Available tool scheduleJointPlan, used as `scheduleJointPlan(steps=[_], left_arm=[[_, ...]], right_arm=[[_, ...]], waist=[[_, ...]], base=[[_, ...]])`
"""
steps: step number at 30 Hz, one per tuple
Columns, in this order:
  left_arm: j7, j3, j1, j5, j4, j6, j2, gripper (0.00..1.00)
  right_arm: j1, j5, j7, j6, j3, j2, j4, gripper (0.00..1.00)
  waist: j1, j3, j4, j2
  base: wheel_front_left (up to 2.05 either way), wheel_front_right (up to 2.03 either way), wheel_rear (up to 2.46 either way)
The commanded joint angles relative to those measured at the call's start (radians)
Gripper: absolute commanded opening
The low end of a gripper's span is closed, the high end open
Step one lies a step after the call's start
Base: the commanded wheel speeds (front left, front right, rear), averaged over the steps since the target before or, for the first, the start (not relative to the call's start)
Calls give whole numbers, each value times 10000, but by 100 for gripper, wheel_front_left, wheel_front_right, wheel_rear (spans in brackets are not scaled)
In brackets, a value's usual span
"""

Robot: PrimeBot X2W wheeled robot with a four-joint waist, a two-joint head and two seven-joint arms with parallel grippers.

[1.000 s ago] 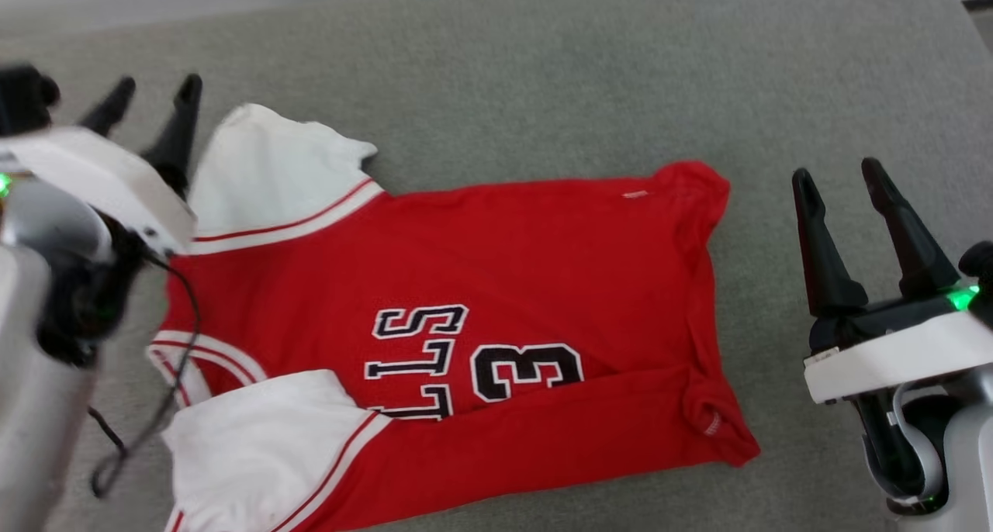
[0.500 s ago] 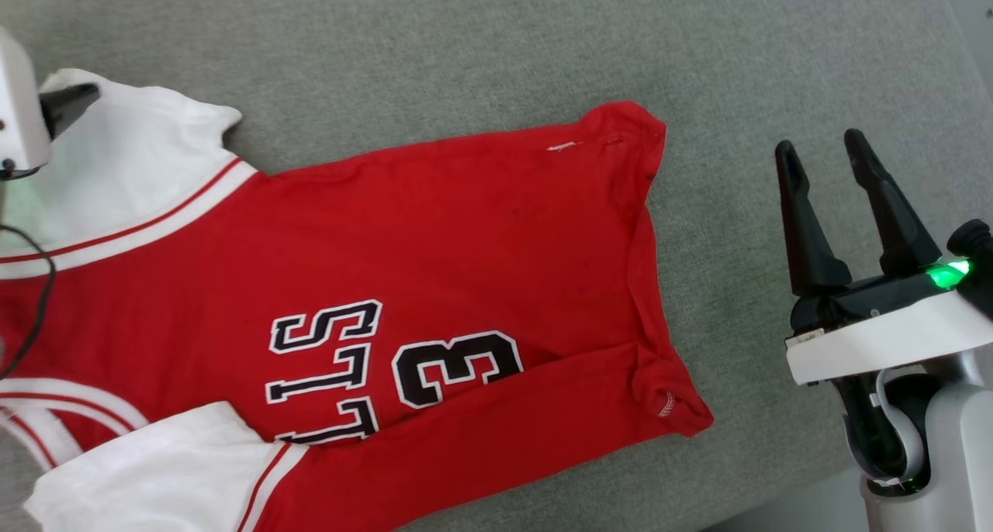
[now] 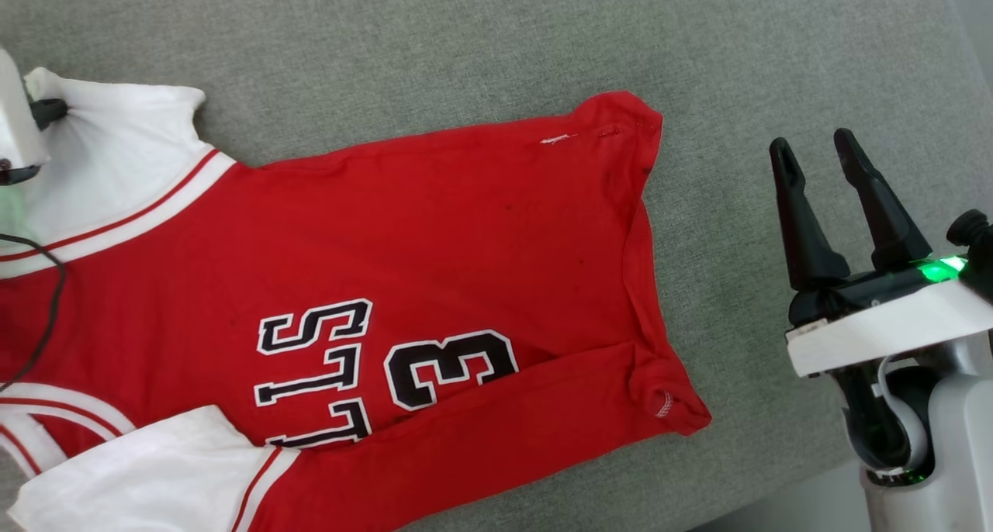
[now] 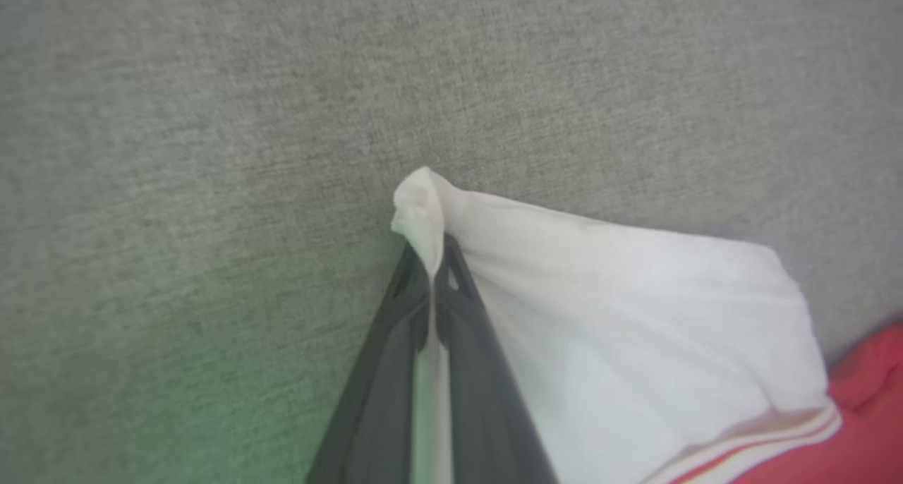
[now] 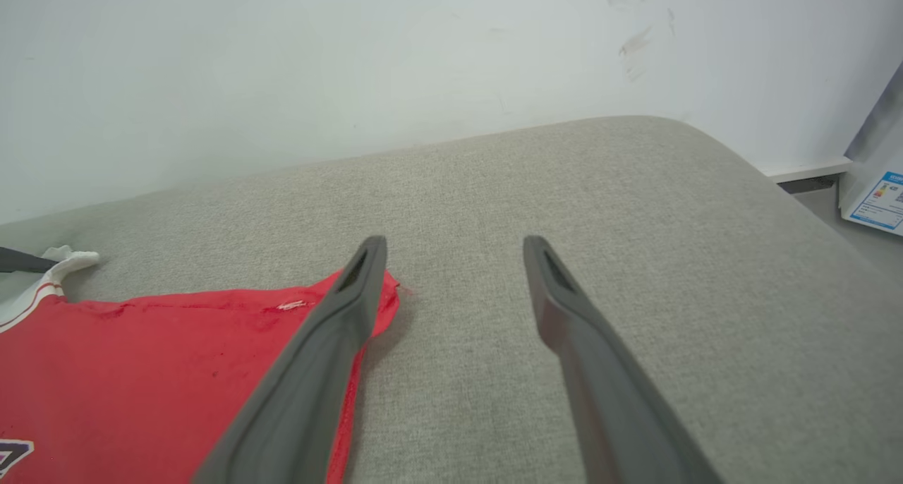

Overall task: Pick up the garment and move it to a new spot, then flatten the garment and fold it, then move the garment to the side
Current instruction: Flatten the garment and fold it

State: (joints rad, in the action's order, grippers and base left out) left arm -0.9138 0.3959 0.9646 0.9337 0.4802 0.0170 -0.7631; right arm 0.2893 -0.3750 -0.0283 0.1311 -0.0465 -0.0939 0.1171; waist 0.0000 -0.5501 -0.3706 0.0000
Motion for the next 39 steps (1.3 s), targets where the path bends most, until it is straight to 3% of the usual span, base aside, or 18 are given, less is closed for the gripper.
scheduleJointPlan(steps=[1, 5, 15, 28, 29, 30, 31, 35, 39], left_arm=[[-115, 493, -879, -3, 354, -121, 586, 0], [534, 455, -439, -211, 302, -224, 769, 0], [1342, 658, 440, -384, -299, -513, 1680, 0], [1520, 1039, 811, -485, -1197, -791, 2265, 0], [1540, 1047, 796, -473, -1220, -821, 2257, 0], [1539, 1058, 764, -459, -1248, -852, 2242, 0], [1557, 1065, 727, -449, -1267, -877, 2220, 0], [1750, 970, 484, -329, -1238, -858, 2224, 0], [2205, 749, 170, -185, -1265, -842, 2178, 0]], right_arm=[[247, -166, -120, -6, 37, -120, -81, 100], [561, -617, -1034, -8, 119, -506, -543, 100], [1983, -1641, -4708, -5, 128, -1344, -2554, 100], [3978, -1330, -7712, -6, -610, -1638, -5054, 100], [3961, -1301, -8005, -6, -695, -1617, -5268, 93], [3922, -1285, -8314, -6, -732, -1561, -5479, 33], [3877, -1240, -8635, -6, -798, -1526, -5637, 0], [4036, -1239, -9054, -6, -817, -1540, -5581, 0], [4253, -1181, -8735, -5, -730, -1769, -5021, 0]], waist=[[0, 179, 146, 0], [0, 598, 530, 0], [0, 930, 1830, 0], [0, 343, 2870, 0], [0, 338, 2897, 0], [0, 341, 2924, 0], [0, 351, 2950, 0], [0, 491, 3048, 0], [0, 838, 3152, 0]], base=[[0, 0, 0], [0, 0, 0], [0, 0, 0], [0, 0, 0], [0, 0, 0], [0, 0, 0], [0, 0, 0], [0, 0, 0], [0, 0, 0]])
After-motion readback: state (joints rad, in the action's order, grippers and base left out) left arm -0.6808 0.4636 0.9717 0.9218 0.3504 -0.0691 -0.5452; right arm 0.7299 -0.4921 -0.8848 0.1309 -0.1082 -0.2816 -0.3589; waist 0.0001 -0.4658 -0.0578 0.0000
